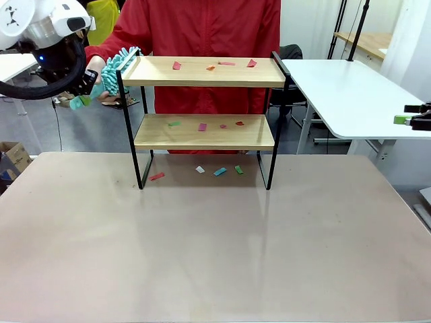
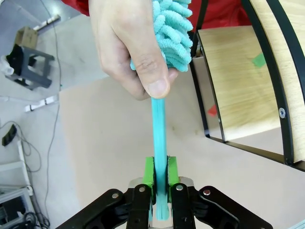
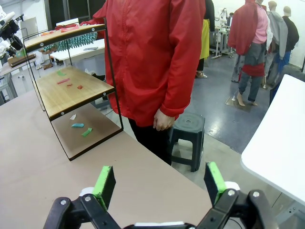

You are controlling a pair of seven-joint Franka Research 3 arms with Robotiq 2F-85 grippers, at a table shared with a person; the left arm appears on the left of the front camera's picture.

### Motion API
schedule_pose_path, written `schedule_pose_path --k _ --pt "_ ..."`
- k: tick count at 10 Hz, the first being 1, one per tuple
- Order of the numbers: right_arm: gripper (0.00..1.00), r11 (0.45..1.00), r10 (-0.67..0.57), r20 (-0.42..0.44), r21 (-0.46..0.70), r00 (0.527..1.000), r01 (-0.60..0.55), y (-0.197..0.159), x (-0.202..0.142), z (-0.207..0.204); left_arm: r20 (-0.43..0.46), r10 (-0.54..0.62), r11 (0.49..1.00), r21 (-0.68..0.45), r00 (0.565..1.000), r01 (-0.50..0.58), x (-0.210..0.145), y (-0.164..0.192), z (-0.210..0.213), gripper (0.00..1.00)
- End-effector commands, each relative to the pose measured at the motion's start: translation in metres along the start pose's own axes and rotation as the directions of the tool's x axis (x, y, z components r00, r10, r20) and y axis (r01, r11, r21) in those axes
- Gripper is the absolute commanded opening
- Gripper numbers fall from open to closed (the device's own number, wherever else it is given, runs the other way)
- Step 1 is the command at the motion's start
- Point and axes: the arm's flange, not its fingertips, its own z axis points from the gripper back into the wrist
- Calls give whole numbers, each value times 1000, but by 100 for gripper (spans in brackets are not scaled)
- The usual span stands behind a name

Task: Clean the shelf.
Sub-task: Pick up the Duster handed by the human, then clean the specific section of the Shelf indicated by the human with the Duster.

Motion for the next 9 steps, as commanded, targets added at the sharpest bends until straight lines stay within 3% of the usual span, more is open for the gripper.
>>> schedule_pose_path --k 1,3,4,9 --pt "100 1000 -16 -9 -13 1000 16 3 5 -3 13 53 999 4 999 -53 0 1 2 0" --pt "100 1000 -16 -9 -13 1000 16 3 5 -3 -40 115 993 15 993 -114 -1 5 -3 0" --pt "100 1000 -16 -9 -13 1000 16 3 5 -3 0 24 1000 0 1000 -24 0 0 0 0" --pt "100 1000 -16 -9 -13 1000 16 3 5 -3 0 24 1000 0 1000 -24 0 0 0 0"
